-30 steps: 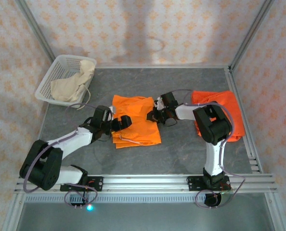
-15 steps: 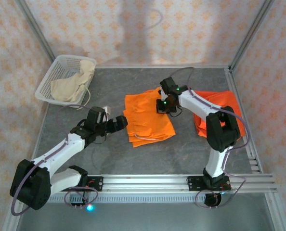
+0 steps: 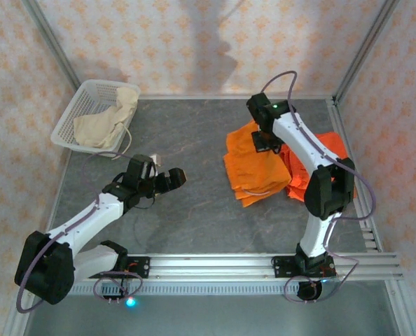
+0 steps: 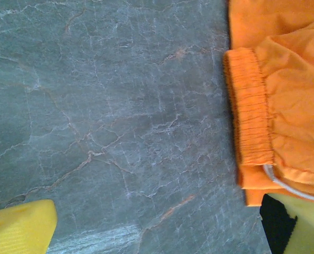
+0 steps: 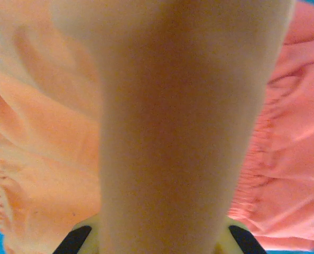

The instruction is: Fold and stack the shorts

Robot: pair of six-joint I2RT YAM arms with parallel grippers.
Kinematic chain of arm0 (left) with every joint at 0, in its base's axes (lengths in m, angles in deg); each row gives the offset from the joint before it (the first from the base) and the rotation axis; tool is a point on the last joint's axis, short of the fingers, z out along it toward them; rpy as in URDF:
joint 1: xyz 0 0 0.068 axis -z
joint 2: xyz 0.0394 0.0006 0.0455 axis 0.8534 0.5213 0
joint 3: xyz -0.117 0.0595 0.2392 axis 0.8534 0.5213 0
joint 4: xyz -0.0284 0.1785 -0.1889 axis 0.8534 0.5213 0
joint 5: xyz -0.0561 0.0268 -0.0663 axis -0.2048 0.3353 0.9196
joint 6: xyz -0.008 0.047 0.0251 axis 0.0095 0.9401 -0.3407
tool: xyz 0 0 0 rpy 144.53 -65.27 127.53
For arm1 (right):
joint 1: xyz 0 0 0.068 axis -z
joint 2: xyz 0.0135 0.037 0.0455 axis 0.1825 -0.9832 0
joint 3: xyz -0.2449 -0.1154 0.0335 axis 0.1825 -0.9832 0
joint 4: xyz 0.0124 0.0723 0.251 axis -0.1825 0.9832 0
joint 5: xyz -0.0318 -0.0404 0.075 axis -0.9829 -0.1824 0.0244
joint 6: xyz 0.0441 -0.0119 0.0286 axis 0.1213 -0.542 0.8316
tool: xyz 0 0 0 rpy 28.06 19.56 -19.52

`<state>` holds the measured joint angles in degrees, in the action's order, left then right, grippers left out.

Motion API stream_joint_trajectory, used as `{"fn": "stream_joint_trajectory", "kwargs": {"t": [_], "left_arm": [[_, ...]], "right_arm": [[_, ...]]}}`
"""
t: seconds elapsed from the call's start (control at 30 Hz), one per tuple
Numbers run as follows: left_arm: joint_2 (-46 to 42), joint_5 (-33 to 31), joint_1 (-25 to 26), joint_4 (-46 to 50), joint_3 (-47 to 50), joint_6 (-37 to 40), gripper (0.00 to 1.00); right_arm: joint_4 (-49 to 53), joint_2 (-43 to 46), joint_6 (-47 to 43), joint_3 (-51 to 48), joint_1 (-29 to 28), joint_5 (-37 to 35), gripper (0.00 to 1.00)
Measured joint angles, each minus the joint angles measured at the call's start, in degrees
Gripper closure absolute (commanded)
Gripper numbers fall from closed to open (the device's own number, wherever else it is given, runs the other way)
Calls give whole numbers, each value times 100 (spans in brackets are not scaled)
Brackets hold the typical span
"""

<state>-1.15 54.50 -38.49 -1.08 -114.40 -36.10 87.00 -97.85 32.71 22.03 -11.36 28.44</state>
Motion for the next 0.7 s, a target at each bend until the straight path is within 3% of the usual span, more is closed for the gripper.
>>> {"fn": "stream_joint_trajectory", "kwargs": {"t": [0.3, 0.7], "left_arm": [[118, 0, 0, 0, -17, 4, 0], [120, 0, 0, 0, -74, 7, 0]], "right_arm": [[660, -46, -238, 437, 310, -743, 100], [970, -118, -494, 1023, 643, -931, 100]]}}
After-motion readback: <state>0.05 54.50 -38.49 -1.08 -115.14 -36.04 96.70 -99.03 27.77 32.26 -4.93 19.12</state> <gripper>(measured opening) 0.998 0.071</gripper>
